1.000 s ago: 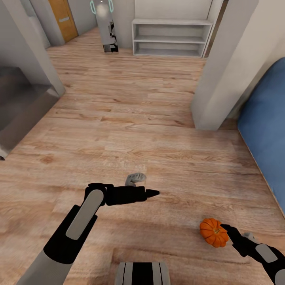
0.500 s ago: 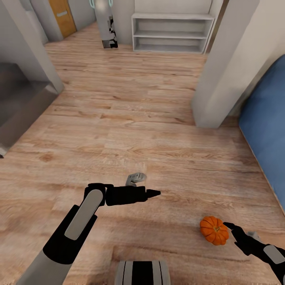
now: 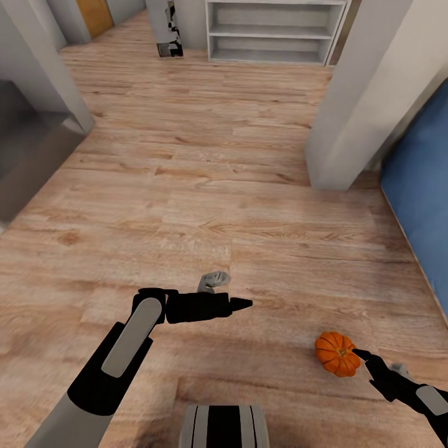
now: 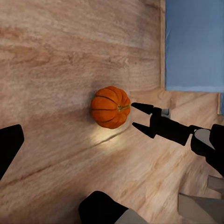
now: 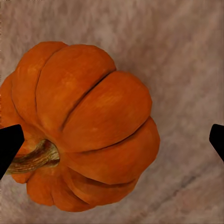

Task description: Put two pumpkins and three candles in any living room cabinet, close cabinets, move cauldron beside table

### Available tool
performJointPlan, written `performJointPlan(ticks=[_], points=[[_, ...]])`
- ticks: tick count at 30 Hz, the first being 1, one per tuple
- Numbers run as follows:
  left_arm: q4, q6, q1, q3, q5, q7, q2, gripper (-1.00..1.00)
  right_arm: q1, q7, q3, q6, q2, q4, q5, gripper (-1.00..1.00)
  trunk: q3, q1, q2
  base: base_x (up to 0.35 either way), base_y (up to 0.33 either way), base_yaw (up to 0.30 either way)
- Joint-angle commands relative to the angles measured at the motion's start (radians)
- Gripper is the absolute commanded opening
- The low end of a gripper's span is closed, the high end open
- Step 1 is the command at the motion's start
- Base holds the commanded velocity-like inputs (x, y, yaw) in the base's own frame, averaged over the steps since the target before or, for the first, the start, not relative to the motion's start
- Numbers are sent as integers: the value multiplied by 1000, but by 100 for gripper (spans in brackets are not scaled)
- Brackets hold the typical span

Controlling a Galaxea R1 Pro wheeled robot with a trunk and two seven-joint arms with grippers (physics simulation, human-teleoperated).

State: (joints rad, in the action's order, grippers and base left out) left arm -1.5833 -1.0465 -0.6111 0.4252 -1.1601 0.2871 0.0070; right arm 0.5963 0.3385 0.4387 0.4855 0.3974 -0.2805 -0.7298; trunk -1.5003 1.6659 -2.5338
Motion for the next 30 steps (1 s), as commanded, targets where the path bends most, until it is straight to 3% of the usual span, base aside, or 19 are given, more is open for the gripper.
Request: performJointPlan(ticks=[1,13,23,30], points=[[-1,-1,-1,1,-10,10,1,100,0,2,6,7,0,0,-2,100,-1,0,0,0,0,0],[-1,-1,-1,1,-10,10,1,100,0,73,-2,27,7,0,3,100,-1,0,0,0,0,0],[-1,-1,0,2,-10,10,1,100,0,85,-5,52,10,0,9,100,-39,4,-3,0,0,0],[-1,-1,0,2,-10,10,1,100,0,94,-4,53,12,-1,2,100,-39,4,-3,0,0,0]])
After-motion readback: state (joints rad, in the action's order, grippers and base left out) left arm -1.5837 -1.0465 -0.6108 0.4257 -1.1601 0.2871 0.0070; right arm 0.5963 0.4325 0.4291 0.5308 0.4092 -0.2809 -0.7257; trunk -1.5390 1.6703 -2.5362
